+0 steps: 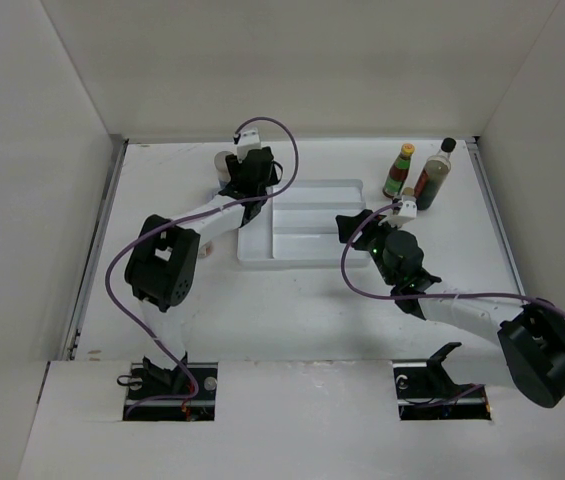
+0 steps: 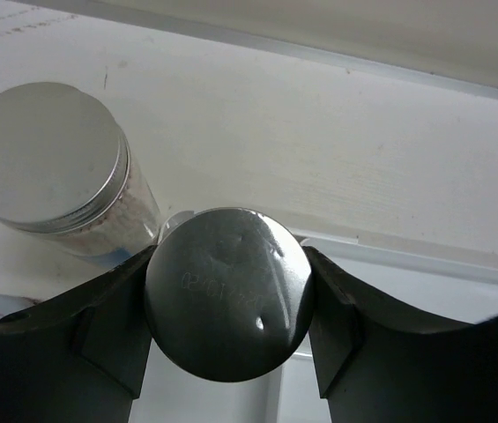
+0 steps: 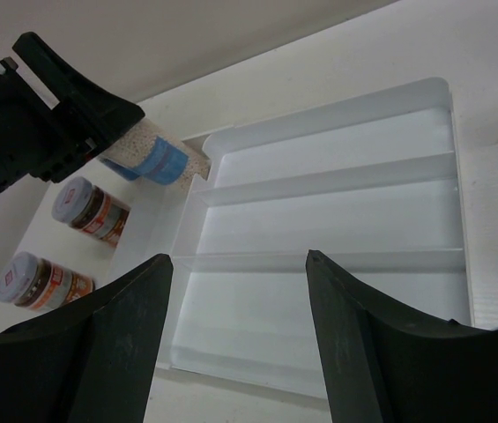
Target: Organize the condiment bottles
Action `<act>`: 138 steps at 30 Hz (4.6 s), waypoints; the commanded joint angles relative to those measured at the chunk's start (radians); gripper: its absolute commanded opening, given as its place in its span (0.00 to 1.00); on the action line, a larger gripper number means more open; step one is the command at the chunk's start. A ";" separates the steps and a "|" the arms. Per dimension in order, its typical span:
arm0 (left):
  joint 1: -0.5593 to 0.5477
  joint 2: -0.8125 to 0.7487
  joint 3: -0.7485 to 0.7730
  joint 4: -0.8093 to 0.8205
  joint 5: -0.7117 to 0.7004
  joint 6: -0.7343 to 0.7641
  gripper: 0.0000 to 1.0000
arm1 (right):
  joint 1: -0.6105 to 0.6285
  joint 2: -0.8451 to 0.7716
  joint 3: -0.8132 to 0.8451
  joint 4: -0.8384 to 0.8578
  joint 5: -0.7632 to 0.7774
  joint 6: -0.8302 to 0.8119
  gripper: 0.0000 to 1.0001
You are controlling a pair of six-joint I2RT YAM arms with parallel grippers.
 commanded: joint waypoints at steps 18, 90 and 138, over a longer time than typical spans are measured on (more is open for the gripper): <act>-0.016 -0.147 0.003 0.064 -0.034 0.048 0.90 | 0.001 0.012 0.024 0.051 -0.009 0.004 0.73; 0.001 -0.598 -0.294 0.104 -0.043 -0.005 0.37 | 0.017 0.065 0.054 0.047 -0.035 -0.012 0.83; 0.056 -0.755 -0.707 -0.163 -0.137 -0.190 0.94 | 0.018 0.064 0.056 0.047 -0.035 -0.012 0.85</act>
